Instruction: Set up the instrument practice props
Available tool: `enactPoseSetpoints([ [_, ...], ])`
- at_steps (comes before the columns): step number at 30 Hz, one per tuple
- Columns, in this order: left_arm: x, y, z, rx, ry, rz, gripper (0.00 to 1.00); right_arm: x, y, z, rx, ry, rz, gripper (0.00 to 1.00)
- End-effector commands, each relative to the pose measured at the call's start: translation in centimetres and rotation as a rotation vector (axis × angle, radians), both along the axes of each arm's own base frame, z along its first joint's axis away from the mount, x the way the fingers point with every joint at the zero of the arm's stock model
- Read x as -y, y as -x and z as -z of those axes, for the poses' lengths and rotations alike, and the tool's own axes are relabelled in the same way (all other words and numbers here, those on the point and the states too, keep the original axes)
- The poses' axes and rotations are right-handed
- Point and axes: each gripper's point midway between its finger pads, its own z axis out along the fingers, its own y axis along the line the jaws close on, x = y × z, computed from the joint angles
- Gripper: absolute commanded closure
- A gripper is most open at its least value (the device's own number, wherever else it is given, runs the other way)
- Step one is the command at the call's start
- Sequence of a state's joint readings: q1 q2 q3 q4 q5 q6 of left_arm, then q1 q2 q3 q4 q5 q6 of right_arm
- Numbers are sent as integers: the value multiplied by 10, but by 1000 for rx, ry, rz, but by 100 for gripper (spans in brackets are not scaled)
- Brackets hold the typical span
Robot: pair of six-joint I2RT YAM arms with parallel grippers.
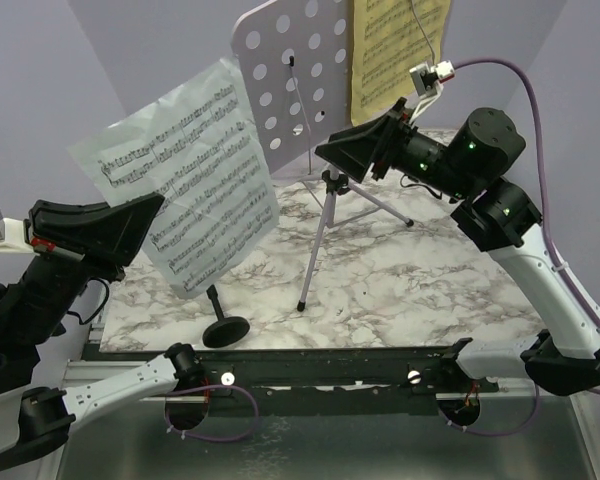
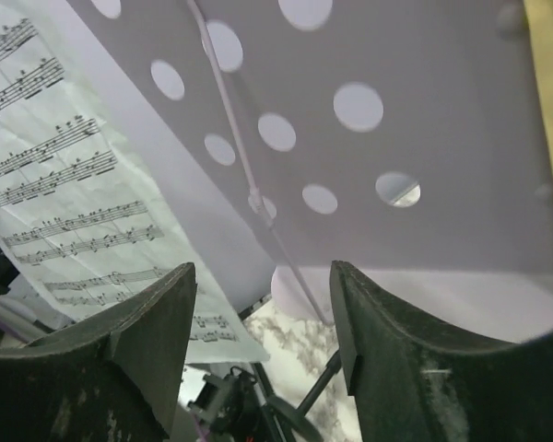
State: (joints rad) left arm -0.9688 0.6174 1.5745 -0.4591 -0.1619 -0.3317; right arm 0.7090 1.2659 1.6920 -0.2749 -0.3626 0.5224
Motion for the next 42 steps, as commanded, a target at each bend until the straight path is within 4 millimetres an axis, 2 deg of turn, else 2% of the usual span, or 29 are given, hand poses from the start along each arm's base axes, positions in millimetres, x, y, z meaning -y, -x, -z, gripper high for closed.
enactPoseSetpoints([
  [1,-8,-18,-13,-2,24,-107,100,-2,-10,-35,90,-71,37,39],
  [7,4,-23,-31,39,9,-109,100,-14,-17,-43,108,-94,9,50],
  [12,14,-20,-47,84,-1,-74,100,-20,-20,-46,116,-107,-8,58],
  [14,15,-15,-53,99,6,-47,100,-23,-21,-47,116,-108,-15,60],
  [19,-2,4,-61,118,56,-10,100,-25,-21,-49,126,-113,-30,64],
  [25,-20,37,-65,146,113,92,100,-25,-21,-50,137,-107,-27,64],
  [28,-15,44,-70,155,115,137,100,-26,-21,-51,149,-104,-32,65],
  [34,11,27,-82,155,85,138,100,-29,-19,-53,164,-106,-54,72],
  [42,13,-7,-91,126,100,-8,100,-33,-20,-51,192,-94,-72,72],
])
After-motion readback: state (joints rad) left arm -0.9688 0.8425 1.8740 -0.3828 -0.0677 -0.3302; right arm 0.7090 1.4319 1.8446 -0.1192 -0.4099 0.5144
